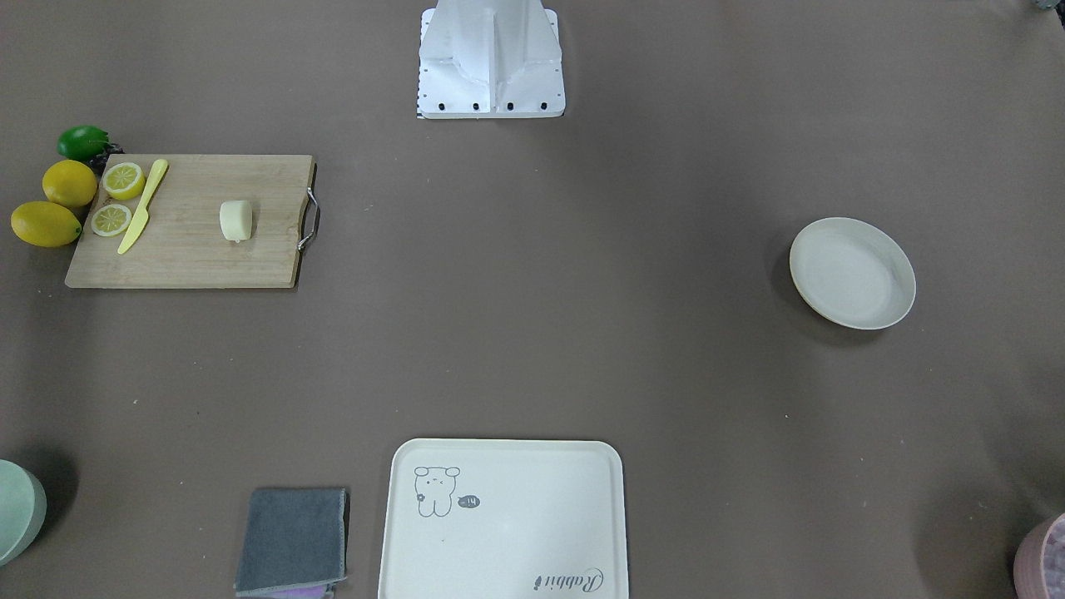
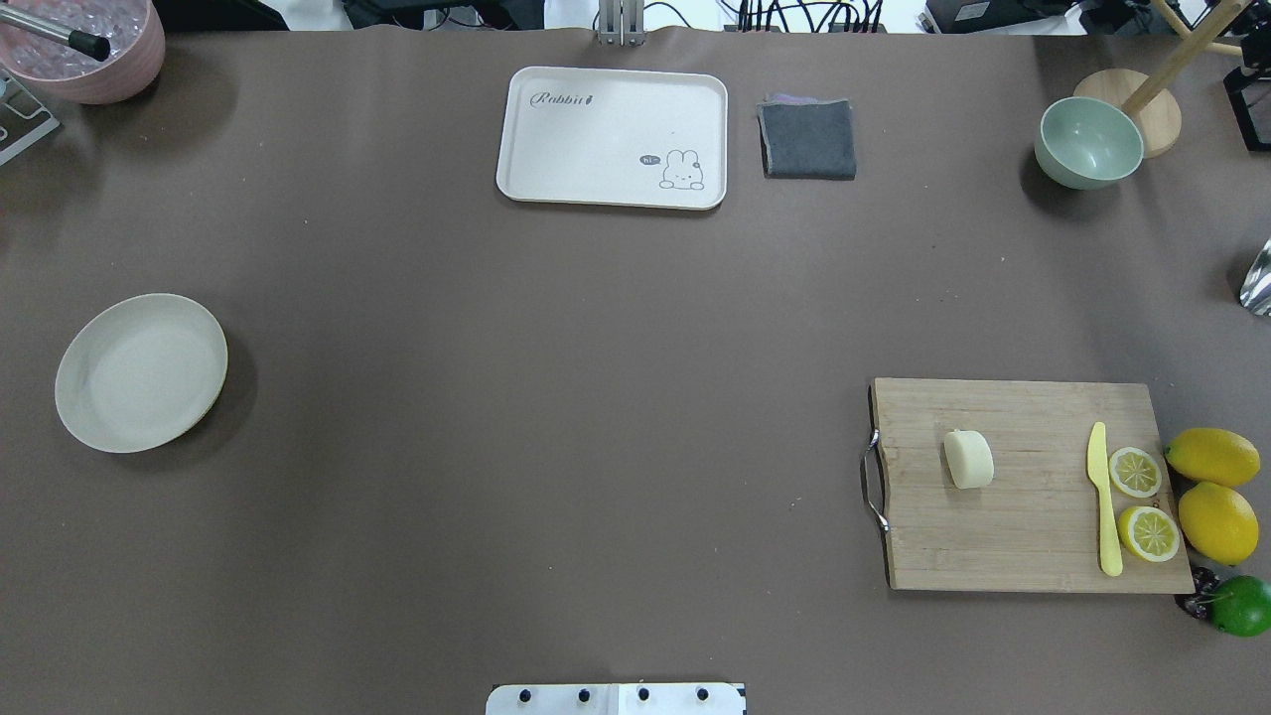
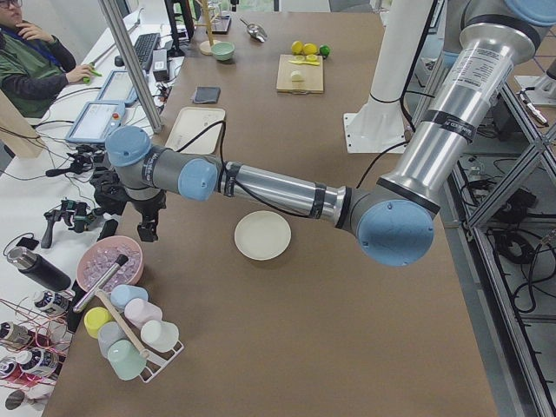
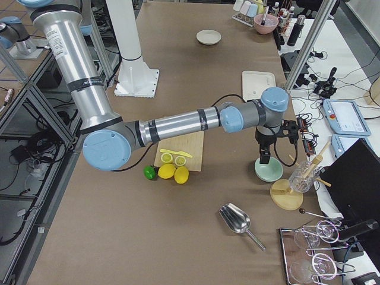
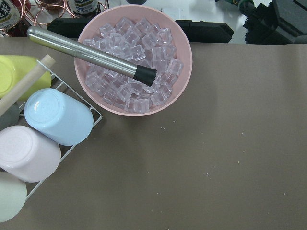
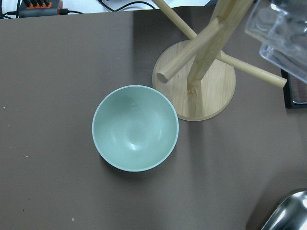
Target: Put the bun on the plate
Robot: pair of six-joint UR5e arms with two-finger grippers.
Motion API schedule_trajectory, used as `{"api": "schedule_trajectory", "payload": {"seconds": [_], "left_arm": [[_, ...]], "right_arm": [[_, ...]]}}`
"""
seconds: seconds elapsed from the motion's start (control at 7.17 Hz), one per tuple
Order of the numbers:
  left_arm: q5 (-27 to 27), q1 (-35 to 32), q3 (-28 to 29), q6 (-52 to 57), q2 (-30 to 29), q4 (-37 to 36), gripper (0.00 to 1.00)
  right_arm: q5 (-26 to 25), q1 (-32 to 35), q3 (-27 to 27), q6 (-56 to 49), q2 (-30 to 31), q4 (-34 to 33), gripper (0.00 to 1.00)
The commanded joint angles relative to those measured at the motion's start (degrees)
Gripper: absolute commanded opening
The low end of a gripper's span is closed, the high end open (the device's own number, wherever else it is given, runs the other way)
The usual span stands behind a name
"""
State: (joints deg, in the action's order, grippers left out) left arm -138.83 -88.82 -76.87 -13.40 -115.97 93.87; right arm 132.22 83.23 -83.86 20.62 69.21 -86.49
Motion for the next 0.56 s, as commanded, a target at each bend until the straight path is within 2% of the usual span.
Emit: {"api": "schedule_trajectory", "payload": {"seconds": [0.0, 0.42], "left_arm": [[-0.3, -0.3, -0.5, 0.0, 0.6, 0.3, 0.98], [-0.2, -0.3, -0.6, 0.0, 0.0, 0.8, 0.98]], "right_arm": [[0.0, 0.0, 0.0, 0.2, -0.1, 0.0, 1.0], [-0.1, 0.0, -0.1, 0.5, -0.2, 0.0, 1.0]]}}
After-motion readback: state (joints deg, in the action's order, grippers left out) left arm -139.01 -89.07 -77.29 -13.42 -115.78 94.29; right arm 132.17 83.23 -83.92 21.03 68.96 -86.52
